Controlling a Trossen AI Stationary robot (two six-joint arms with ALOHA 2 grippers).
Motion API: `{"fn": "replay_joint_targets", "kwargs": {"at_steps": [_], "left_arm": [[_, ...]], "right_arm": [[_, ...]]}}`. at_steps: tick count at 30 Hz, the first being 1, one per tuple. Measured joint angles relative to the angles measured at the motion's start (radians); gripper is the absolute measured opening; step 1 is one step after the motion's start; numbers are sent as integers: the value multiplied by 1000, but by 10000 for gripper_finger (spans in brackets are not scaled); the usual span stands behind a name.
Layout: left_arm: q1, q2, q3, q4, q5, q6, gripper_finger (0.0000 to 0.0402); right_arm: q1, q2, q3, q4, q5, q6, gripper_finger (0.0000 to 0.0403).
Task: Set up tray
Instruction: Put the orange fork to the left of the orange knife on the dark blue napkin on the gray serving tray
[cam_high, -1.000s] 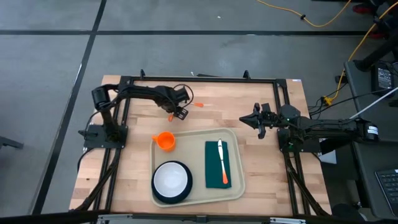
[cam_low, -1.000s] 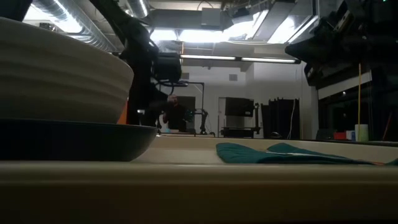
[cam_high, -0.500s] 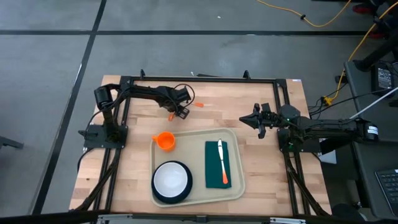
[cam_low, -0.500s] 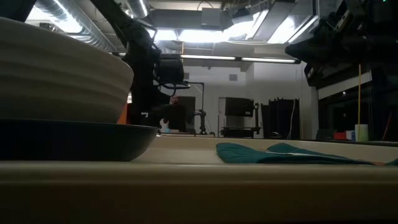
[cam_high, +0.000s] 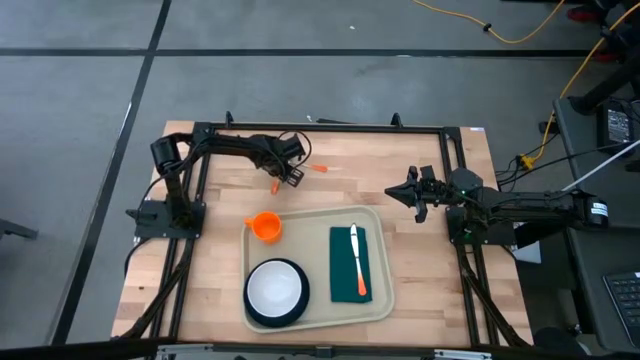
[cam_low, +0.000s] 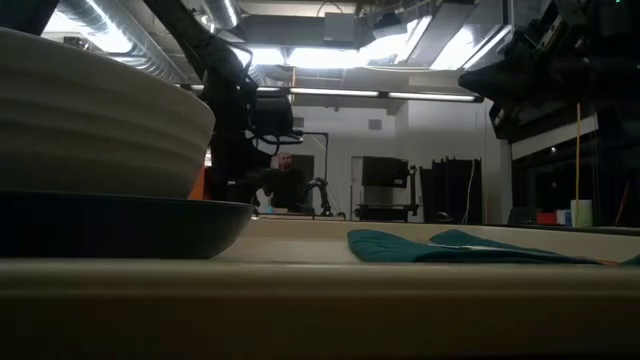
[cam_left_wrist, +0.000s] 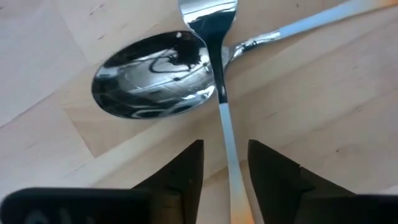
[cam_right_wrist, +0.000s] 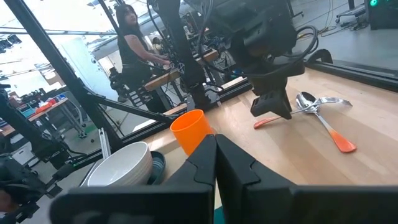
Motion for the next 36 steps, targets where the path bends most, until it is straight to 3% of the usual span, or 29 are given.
{"fn": "replay_joint_targets", "kwargs": {"at_steps": [11,20,29,36], "left_arm": [[-8,30,5,47,37,15,11],[-13,-4,0,40,56,18,7],[-16,-133,0,52,66,11,6],[-16,-315,0,224,204,9,6]], "right_arm": [[0,0,0,0,29,0,10],[0,0,0,0,28,0,10],[0,0,0,-3,30,0,10],[-1,0,0,2,87,25,10]]}}
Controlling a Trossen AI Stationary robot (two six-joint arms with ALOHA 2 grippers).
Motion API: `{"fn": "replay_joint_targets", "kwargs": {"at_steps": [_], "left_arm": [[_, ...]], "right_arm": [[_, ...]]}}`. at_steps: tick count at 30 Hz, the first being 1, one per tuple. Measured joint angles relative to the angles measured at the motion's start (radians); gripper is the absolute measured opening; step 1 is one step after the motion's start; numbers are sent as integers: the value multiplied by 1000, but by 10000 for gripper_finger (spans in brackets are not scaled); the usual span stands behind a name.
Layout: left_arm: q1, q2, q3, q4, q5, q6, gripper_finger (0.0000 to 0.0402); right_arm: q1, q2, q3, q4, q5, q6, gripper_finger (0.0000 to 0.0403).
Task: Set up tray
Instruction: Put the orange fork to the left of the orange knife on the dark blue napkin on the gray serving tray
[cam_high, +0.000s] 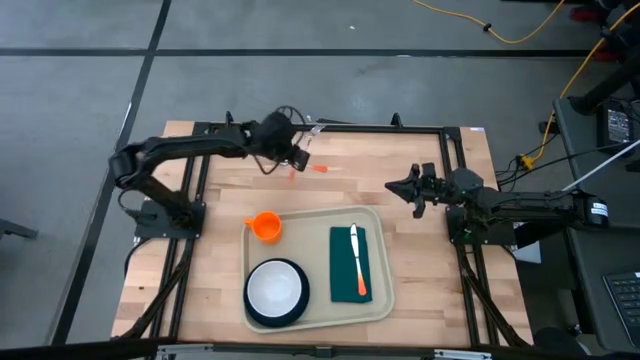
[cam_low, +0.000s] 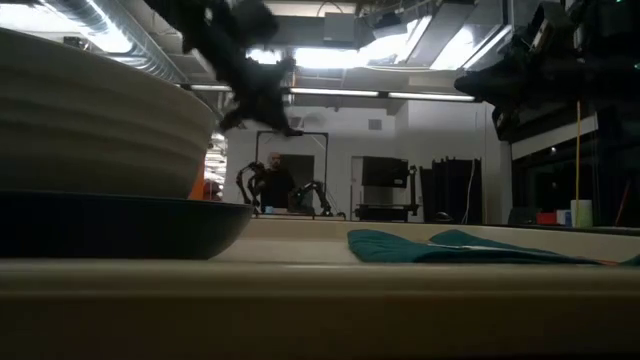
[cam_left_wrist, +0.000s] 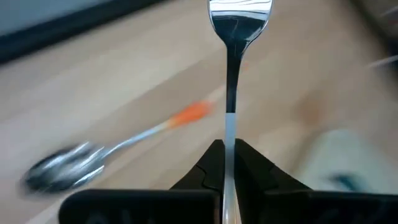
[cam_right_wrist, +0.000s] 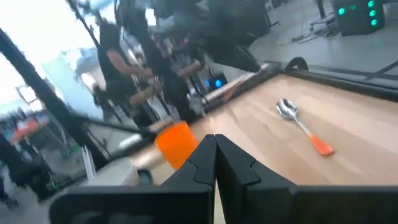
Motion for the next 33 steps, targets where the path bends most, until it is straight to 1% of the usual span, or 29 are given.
{"fn": "replay_joint_targets", "kwargs": {"at_steps": [3,7,10,12,15,18,21,24,27,31,33], "left_arm": [[2,-75,0,115,104,-2,5],[10,-150,0,236,295,-26,5],[9,-175,0,282,434,-60,5],[-3,-177,0,309,519,-71,6],[-19,-176,0,319,603,-98,6],[-40,-176,0,320,654,-107,6],[-51,-176,0,336,726,-135,5],[-54,-176,0,402,822,-160,6],[-53,-176,0,486,900,-212,7],[-53,-176,0,619,957,-317,7],[-53,-176,0,648,977,-357,7]], "right_arm": [[-1,0,0,61,16,48,10],[-1,0,15,206,17,41,10],[0,1,97,178,49,-15,10],[-1,12,178,92,82,-62,10],[-1,42,330,-111,98,-155,21],[-1,86,488,-321,96,-241,48],[-1,140,625,-473,95,-300,85],[-1,193,745,-567,93,-322,124],[-1,247,846,-654,61,-322,160],[-1,317,953,-725,-5,-326,201],[0,349,997,-743,-48,-350,215]]}}
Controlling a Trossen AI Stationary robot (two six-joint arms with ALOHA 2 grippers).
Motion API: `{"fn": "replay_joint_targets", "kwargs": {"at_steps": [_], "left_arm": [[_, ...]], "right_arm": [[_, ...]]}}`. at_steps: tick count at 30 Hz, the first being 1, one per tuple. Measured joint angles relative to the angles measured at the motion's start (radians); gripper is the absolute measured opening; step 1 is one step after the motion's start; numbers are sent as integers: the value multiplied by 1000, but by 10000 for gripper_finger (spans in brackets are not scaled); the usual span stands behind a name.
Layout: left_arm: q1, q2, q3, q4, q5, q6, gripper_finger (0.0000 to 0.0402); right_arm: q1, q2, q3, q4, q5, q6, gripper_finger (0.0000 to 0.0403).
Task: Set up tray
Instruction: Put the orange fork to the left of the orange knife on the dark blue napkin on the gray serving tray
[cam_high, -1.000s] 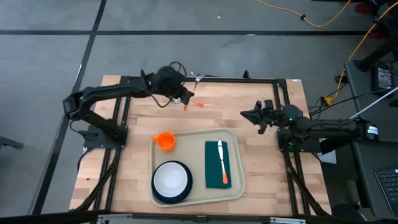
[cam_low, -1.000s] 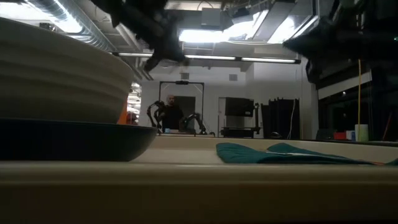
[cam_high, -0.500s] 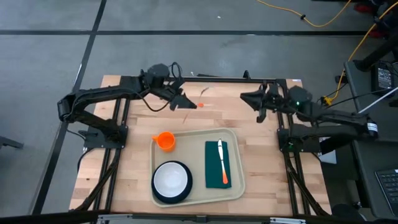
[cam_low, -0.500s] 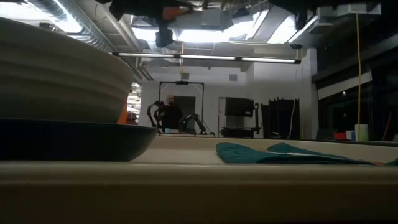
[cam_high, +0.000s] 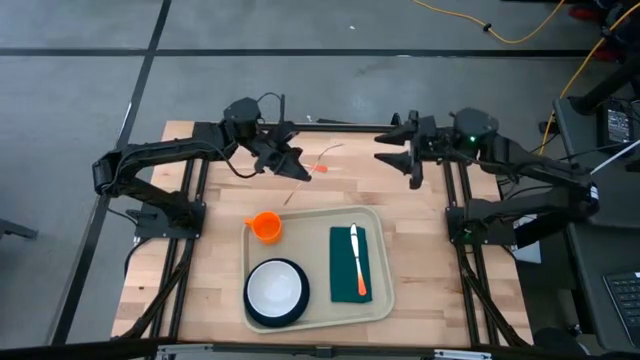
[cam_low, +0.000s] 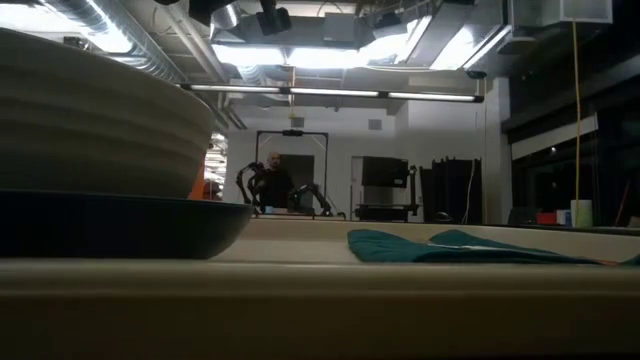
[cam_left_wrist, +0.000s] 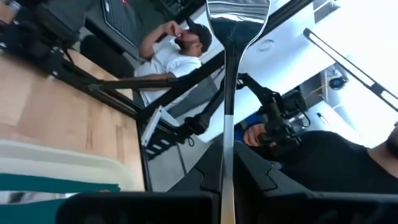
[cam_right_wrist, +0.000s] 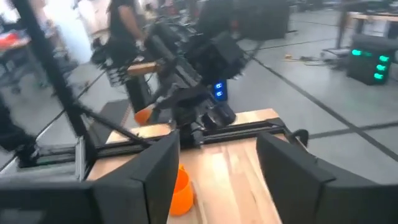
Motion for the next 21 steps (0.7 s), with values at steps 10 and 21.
{"fn": "replay_joint_targets", "kwargs": {"at_steps": [10,21], "left_arm": [[-8,0,0,8,48,-62,8],[-48,44,0,34,47,-97,8]], "right_arm": [[1,118,146,-73,-123,-129,227],[3,186,202,-118,-121,-214,227]]}}
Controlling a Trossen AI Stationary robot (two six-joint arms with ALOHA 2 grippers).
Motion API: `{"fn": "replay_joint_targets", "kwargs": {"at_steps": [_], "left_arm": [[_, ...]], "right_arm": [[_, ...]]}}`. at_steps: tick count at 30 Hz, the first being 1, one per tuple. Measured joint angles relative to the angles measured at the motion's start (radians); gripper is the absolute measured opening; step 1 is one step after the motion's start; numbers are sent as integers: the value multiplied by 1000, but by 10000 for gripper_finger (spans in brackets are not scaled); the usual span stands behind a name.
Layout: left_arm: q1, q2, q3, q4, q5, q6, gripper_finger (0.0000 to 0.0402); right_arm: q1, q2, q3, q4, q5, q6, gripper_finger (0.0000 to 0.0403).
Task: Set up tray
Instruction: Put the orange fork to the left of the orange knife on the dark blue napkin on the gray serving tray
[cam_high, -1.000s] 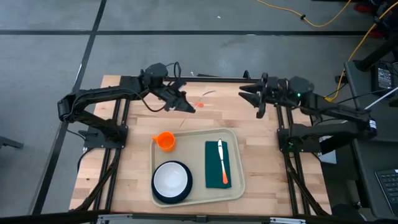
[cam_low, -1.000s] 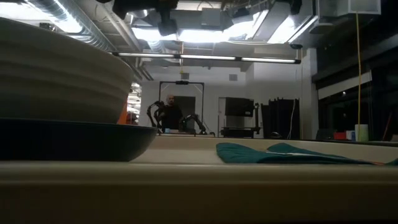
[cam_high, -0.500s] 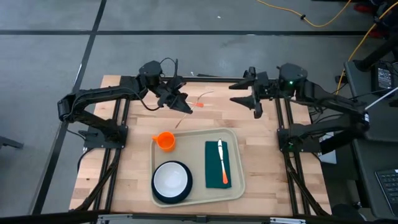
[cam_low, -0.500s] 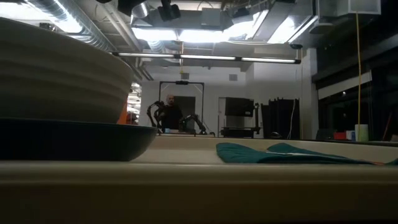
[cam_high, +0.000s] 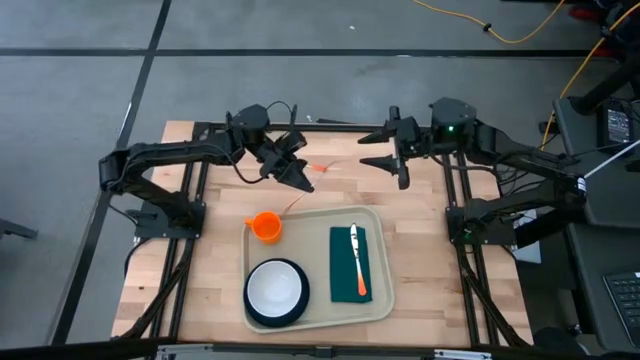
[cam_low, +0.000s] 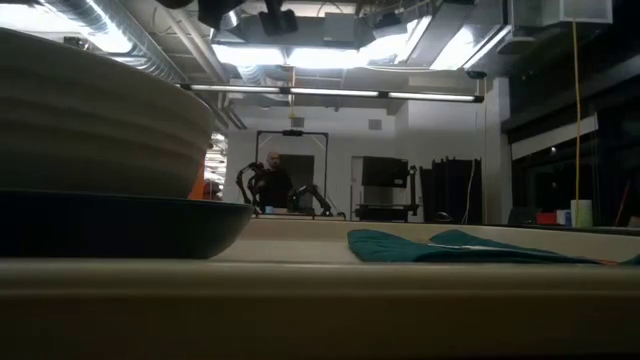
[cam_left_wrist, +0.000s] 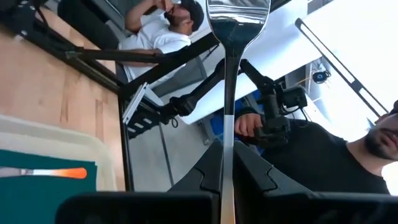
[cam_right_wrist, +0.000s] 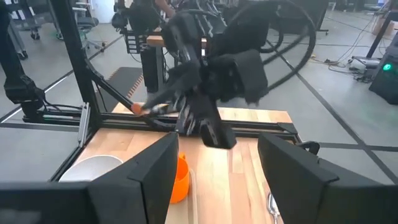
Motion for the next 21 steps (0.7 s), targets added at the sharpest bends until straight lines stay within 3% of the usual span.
{"fn": "replay_joint_targets", "kwargs": {"at_steps": [6,14,21], "left_arm": [[3,70,0,133,6,-50,8],[4,176,0,478,38,-290,8],[3,198,0,502,51,-322,8]], "right_arm": [[0,1,14,-4,-16,0,227],[36,1,15,-16,-40,-30,227],[54,1,15,-56,26,-46,227]]}}
